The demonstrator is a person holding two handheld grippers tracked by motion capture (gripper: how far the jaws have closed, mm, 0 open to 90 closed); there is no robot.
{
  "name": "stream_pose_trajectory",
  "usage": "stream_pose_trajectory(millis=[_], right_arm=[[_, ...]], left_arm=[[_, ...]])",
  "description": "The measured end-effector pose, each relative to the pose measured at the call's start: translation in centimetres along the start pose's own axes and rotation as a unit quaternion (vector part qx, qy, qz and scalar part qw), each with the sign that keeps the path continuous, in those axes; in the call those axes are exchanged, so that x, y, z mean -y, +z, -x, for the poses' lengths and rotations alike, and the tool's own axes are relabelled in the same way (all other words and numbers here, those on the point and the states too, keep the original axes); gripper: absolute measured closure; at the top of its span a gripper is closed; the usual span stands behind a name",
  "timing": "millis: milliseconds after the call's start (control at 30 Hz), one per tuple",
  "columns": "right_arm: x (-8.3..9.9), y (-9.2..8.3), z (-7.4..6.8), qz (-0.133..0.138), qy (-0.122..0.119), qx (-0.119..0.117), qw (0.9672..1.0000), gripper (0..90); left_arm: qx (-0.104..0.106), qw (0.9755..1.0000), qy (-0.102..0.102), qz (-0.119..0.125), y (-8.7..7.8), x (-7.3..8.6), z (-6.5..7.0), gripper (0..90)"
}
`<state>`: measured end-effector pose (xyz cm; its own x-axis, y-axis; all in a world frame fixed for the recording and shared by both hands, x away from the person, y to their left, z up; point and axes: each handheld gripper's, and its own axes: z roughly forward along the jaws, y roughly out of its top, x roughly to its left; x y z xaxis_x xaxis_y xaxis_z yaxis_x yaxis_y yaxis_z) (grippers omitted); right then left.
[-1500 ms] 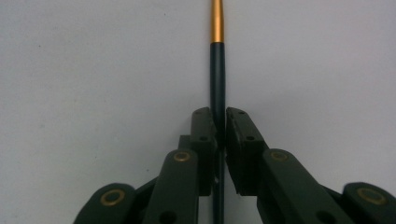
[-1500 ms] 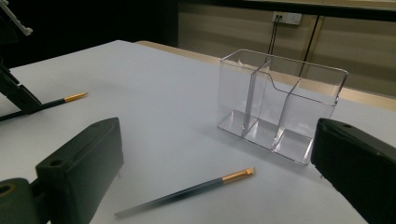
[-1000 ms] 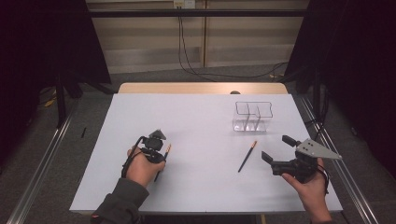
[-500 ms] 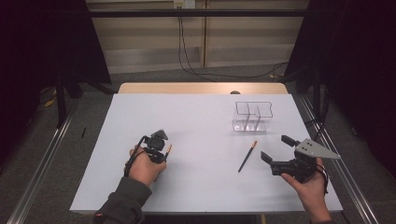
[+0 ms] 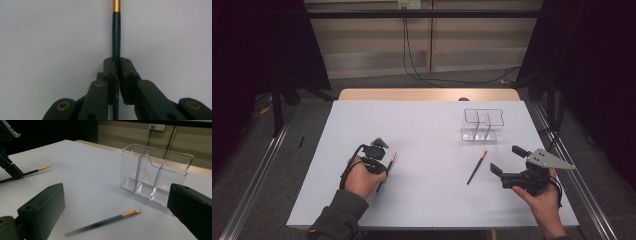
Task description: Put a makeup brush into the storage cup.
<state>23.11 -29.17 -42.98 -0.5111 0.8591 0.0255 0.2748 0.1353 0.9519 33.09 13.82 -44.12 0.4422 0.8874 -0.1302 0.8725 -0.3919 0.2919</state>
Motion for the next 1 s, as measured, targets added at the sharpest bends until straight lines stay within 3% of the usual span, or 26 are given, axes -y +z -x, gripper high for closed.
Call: stream_pose_trajectory(millis=[67, 133, 200, 233, 367, 467, 533, 600, 633, 667, 767, 800, 1000], right_arm=[[0.0, 0.0, 0.0, -0.001, 0.003, -0.001, 1.0000, 0.3], [0.0, 0.1, -0.1, 0.001, 0.008, -0.003, 1.0000, 0.1], [-0.1, 0.2, -0.2, 0.004, 0.020, -0.009, 0.9998, 0.0], [-0.1, 0.2, -0.2, 0.003, 0.019, -0.009, 0.9998, 0.0], [-0.1, 0.6, -0.3, -0.011, 0.027, -0.016, 0.9994, 0.1], [-0.2, 0.9, -0.5, -0.016, 0.042, -0.025, 0.9987, 0.1], [-0.4, 1.1, -0.7, -0.015, 0.054, -0.027, 0.9981, 0.0], [-0.6, 1.4, -0.8, -0.018, 0.061, -0.032, 0.9975, 0.0], [-0.7, 1.5, -0.8, -0.022, 0.063, -0.029, 0.9974, 0.0], [-0.7, 1.7, -0.8, -0.023, 0.068, -0.030, 0.9970, 0.0], [-0.9, 2.1, -1.0, -0.035, 0.078, -0.037, 0.9956, 0.3], [-1.0, 2.2, -1.1, -0.037, 0.079, -0.037, 0.9955, 1.2], [-1.8, 2.9, -1.7, -0.038, 0.083, -0.048, 0.9947, 1.7]], left_arm=[[0.012, 0.9998, -0.002, 0.018, -0.2, 0.0, 0.1, 84.5], [0.020, 0.9986, 0.026, 0.041, -0.5, -0.1, 0.1, 84.4], [0.033, 0.9972, 0.019, 0.065, -1.0, -0.2, 0.2, 84.4], [0.040, 0.9960, 0.028, 0.074, -1.2, -0.2, 0.2, 84.4], [0.078, 0.9871, 0.031, 0.137, -1.9, -0.2, 0.3, 84.4], [0.116, 0.9793, 0.030, 0.164, -2.2, -0.1, 0.1, 84.4], [0.127, 0.9759, 0.024, 0.176, -2.3, -0.1, 0.1, 84.4], [0.143, 0.9686, 0.024, 0.202, -2.6, 0.0, 0.3, 84.4], [0.143, 0.9669, 0.028, 0.210, -2.7, 0.0, 0.4, 84.3], [0.146, 0.9636, 0.035, 0.221, -2.9, -0.1, 0.6, 84.3], [0.161, 0.9581, 0.046, 0.233, -2.9, -0.2, 1.1, 84.4], [0.163, 0.9579, 0.048, 0.232, -2.9, -0.3, 1.2, 84.3], [0.202, 0.9450, 0.050, 0.252, -2.5, -0.6, 1.8, 84.3]])
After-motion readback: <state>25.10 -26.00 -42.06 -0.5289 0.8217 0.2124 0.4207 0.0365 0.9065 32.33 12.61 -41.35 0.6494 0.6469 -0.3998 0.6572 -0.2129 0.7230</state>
